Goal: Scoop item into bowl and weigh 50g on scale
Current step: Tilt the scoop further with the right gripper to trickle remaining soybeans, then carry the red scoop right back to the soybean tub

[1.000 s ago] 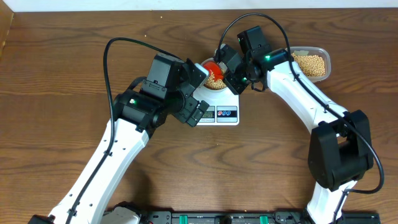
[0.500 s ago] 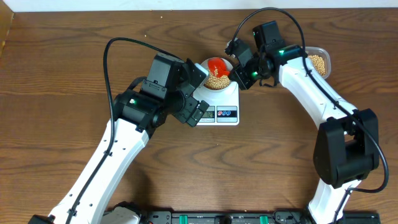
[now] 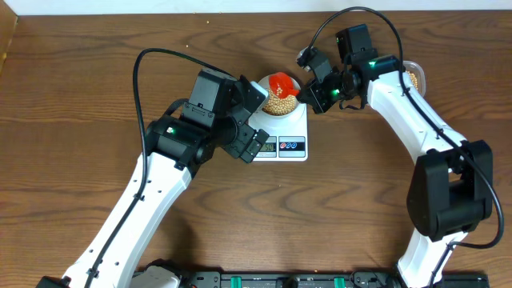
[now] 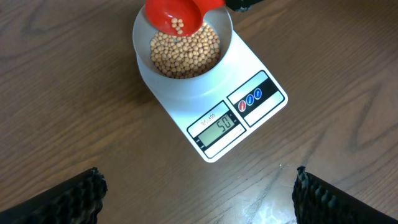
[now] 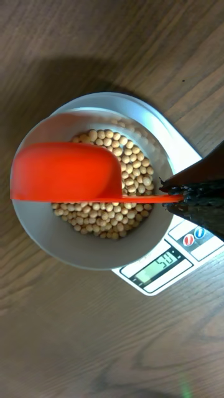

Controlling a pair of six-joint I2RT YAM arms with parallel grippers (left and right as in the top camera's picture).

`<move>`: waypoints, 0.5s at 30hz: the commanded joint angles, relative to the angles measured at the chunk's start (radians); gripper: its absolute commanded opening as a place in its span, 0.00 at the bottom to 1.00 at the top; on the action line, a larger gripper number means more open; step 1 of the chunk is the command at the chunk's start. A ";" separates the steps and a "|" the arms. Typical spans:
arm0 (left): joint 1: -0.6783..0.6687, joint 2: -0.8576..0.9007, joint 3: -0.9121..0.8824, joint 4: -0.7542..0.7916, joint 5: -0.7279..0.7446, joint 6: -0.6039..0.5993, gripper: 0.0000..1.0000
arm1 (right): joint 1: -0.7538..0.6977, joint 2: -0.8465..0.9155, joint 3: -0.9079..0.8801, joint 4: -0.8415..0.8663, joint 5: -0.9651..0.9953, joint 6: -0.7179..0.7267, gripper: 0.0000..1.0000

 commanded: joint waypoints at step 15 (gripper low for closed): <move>0.003 0.002 0.003 0.000 0.012 -0.002 0.98 | -0.018 -0.096 0.031 -0.031 -0.038 0.014 0.01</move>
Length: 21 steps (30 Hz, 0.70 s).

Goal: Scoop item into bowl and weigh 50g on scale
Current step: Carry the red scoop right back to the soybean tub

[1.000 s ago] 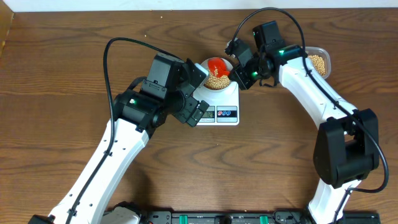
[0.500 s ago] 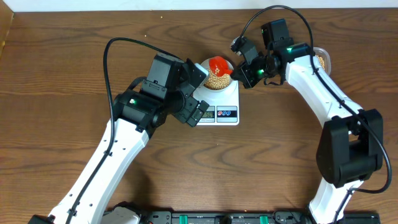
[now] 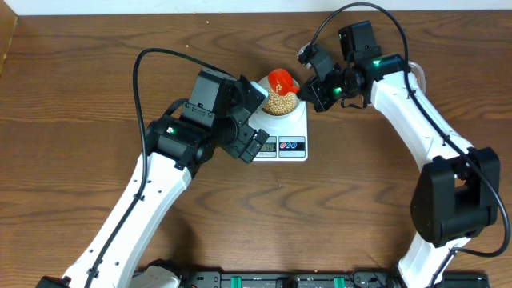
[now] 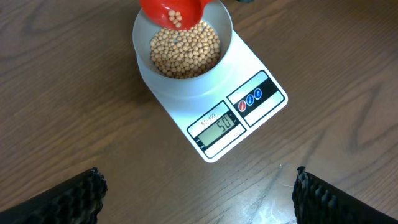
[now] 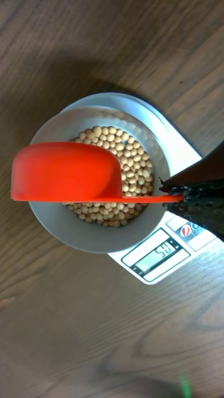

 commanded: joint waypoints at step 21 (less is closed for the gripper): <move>0.003 0.002 0.003 0.000 0.012 -0.002 0.98 | -0.433 -0.156 0.023 -0.164 -0.371 0.013 0.01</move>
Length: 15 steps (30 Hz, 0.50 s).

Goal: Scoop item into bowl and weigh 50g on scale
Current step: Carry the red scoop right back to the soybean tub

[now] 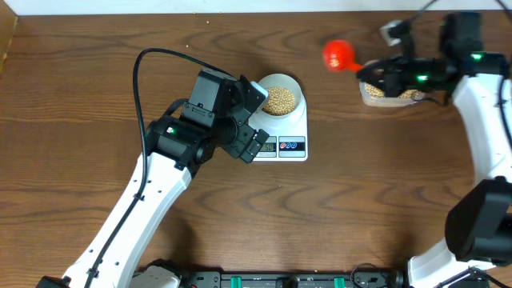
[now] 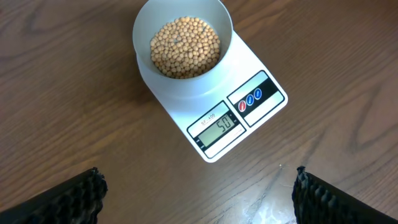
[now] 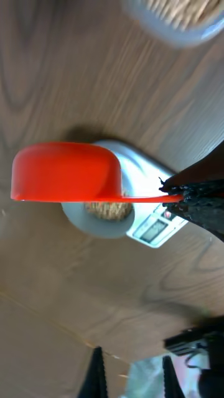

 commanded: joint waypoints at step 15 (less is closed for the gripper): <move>0.003 0.002 0.003 0.000 0.012 -0.002 0.98 | -0.135 -0.017 0.019 -0.037 0.549 0.006 0.01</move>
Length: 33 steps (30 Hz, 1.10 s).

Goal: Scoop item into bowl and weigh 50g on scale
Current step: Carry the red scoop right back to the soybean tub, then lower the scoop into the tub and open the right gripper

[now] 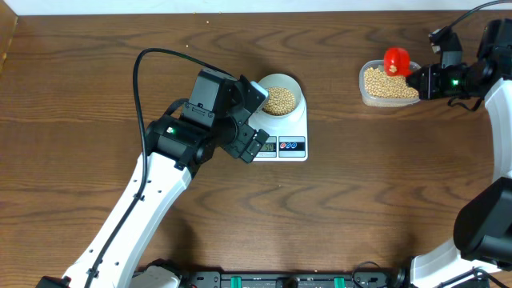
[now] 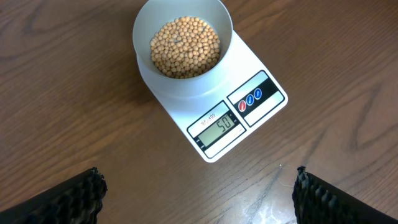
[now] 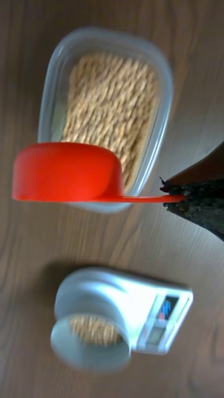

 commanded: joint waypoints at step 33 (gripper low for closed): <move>0.003 0.002 0.004 0.000 0.012 -0.002 0.98 | 0.036 -0.017 -0.051 0.108 0.234 0.348 0.04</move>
